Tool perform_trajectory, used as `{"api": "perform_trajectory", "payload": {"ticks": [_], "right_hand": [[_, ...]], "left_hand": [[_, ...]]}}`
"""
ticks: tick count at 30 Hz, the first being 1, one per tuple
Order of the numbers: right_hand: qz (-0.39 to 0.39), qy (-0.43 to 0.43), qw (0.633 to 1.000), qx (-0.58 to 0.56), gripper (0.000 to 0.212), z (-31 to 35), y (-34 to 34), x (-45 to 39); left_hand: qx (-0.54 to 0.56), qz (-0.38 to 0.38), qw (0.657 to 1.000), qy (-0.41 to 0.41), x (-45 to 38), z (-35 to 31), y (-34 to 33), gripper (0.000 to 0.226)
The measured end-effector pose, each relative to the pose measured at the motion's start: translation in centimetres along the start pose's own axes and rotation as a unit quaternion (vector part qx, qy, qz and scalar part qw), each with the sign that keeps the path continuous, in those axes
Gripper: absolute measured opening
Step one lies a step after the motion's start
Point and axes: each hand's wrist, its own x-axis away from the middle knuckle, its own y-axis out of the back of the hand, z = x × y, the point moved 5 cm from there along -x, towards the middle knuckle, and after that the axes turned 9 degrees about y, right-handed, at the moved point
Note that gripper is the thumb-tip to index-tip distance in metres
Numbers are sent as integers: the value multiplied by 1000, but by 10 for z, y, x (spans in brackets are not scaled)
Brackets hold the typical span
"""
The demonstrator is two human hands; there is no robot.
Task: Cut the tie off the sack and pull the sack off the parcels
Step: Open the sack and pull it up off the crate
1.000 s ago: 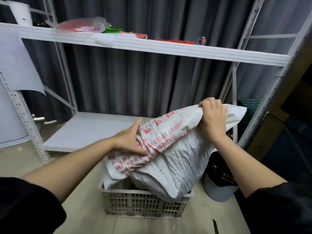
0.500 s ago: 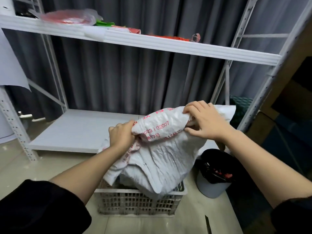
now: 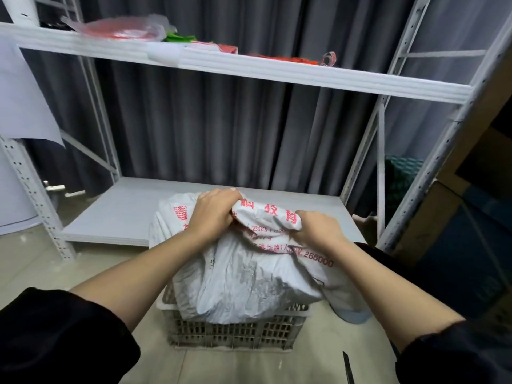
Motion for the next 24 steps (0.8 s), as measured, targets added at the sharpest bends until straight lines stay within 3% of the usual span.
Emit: {"api": "perform_trajectory", "payload": {"ticks": [3,6,9,11,15,19,21,24], "right_hand": [[-74,-15,997,14,21,2,-1,-4],[-113,-36,993,29,17,-5,6,-7],[-127,-28,989,68,15,-6,9,-8],[-137,-17,986,93,16,-2,9,-8],[-168,-25,978,118,17,-4,16,-7],[-338,-23,927,162,13,-12,76,-9],[-372,-11,913,167,16,-14,107,-12],[-330,44,923,193,15,-10,130,-22]], "left_hand": [[-38,121,992,28,-2,11,-1,48],[-148,273,947,79,5,47,1,100],[-157,331,916,161,23,73,-1,115],[-197,298,920,159,31,72,-7,93],[-245,134,953,120,15,52,13,34],[-225,-17,971,83,-23,18,70,20],[-214,-76,970,85,-37,8,94,18],[-173,-27,977,122,-46,12,103,16]]}}
